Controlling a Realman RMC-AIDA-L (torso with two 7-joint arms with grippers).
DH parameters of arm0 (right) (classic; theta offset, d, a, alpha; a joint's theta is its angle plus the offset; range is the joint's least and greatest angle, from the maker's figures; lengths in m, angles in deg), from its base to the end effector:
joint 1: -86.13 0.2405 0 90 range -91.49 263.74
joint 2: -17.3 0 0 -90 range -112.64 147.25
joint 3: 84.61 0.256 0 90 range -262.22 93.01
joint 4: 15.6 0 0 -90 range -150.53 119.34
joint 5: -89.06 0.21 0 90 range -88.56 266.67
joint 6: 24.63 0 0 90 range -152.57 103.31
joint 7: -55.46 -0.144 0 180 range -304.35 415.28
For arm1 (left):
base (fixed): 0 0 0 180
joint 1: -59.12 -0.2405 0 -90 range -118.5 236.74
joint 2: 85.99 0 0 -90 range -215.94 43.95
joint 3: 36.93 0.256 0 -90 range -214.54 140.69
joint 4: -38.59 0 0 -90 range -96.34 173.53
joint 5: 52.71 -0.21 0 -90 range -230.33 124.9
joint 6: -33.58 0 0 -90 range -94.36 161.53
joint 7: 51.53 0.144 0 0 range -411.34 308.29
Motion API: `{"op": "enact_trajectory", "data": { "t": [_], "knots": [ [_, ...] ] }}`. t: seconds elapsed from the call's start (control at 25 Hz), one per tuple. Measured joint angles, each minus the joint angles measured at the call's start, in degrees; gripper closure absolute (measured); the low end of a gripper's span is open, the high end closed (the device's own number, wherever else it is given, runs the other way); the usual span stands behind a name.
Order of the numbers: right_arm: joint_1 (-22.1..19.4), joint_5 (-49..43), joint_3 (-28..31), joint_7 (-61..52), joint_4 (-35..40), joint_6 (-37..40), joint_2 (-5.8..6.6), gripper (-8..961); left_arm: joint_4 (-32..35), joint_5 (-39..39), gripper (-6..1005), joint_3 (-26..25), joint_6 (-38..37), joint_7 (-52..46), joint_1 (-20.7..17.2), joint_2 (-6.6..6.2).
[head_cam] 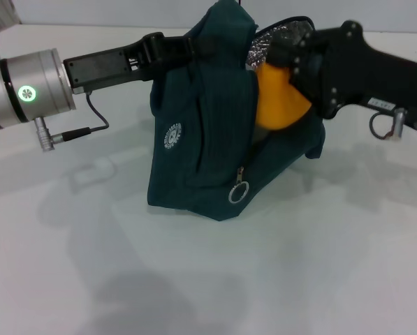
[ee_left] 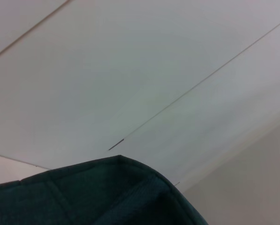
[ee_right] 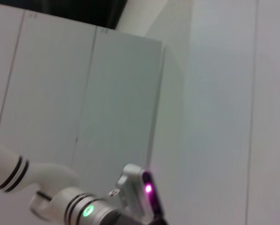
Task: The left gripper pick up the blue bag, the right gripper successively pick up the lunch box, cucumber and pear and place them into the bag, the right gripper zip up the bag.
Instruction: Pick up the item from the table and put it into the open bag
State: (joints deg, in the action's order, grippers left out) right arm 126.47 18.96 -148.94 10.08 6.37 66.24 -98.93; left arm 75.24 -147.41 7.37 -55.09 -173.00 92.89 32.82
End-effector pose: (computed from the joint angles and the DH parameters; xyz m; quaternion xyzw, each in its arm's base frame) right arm 0.1613 0.3596 -0.0113 -0.8858 -0.0633 0.4293 0.1646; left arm -0.2071 0.3610 0.0174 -0.7762 -0.4846 -0.4032 0.0054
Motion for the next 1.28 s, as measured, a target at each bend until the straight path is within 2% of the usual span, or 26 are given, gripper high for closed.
{"op": "enact_trajectory", "data": {
  "t": [0.4, 0.84, 1.28],
  "knots": [
    [-0.48, 3.11, -7.62, 3.79, -2.70, -6.70, 0.04, 925, -0.46, -0.12, 944, 0.00, 0.00, 0.02, -0.10, 0.02],
    [-1.95, 3.66, -7.81, 3.57, -4.90, -8.34, 0.05, 909, -0.52, -0.24, 944, 0.00, -0.01, -0.01, -0.50, 0.28],
    [-3.54, 3.70, -7.82, -5.49, -5.56, -8.89, 0.05, 892, -0.63, -0.12, 944, 0.00, 0.00, 0.21, -1.19, 0.28]
  ]
}}
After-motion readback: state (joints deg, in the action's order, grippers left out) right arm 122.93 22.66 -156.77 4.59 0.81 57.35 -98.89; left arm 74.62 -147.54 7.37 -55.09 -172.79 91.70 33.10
